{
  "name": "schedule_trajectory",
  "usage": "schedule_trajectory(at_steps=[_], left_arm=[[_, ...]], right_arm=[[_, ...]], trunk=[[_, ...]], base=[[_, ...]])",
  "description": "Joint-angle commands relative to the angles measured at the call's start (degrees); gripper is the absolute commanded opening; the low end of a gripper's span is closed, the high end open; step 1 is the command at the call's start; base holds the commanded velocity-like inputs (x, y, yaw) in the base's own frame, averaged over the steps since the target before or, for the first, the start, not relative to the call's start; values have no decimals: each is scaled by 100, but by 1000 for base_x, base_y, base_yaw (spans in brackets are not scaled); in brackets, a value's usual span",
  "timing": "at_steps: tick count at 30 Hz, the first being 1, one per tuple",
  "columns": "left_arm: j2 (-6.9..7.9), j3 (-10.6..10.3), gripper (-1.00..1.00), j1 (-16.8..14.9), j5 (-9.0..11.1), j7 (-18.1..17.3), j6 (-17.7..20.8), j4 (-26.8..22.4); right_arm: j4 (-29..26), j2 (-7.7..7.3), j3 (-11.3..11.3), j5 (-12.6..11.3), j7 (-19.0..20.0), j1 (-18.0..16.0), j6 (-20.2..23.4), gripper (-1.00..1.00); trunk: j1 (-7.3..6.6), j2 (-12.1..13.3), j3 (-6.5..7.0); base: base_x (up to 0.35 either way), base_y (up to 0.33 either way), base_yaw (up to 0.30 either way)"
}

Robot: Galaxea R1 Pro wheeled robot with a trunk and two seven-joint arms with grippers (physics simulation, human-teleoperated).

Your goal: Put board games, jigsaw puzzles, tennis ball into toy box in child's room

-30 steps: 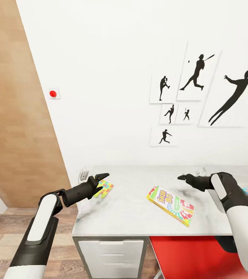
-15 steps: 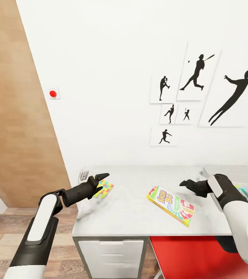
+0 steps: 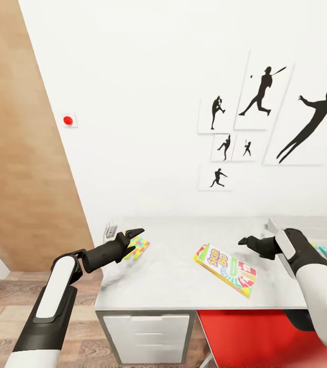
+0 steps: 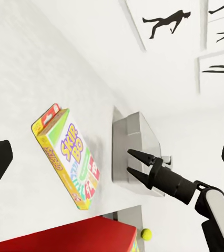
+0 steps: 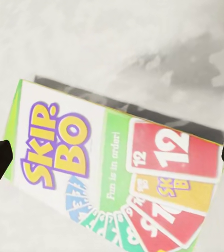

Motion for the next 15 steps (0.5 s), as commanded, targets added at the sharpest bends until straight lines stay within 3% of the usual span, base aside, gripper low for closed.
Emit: schedule_trajectory(at_steps=[1,10,15], left_arm=[[-6,16,100,-6,64,57,30,-5],[-3,19,100,-6,62,53,30,-5],[1,23,100,-6,63,50,27,-5]], right_arm=[[-9,0,-25,28,32,-6,30,100],[-23,-5,-29,-7,32,-3,40,100],[-29,-32,-32,-25,34,-7,55,100]], trunk=[[2,-10,-19],[2,-10,-101],[2,-10,-147]], base=[[45,0,0],[72,0,0],[175,0,0]])
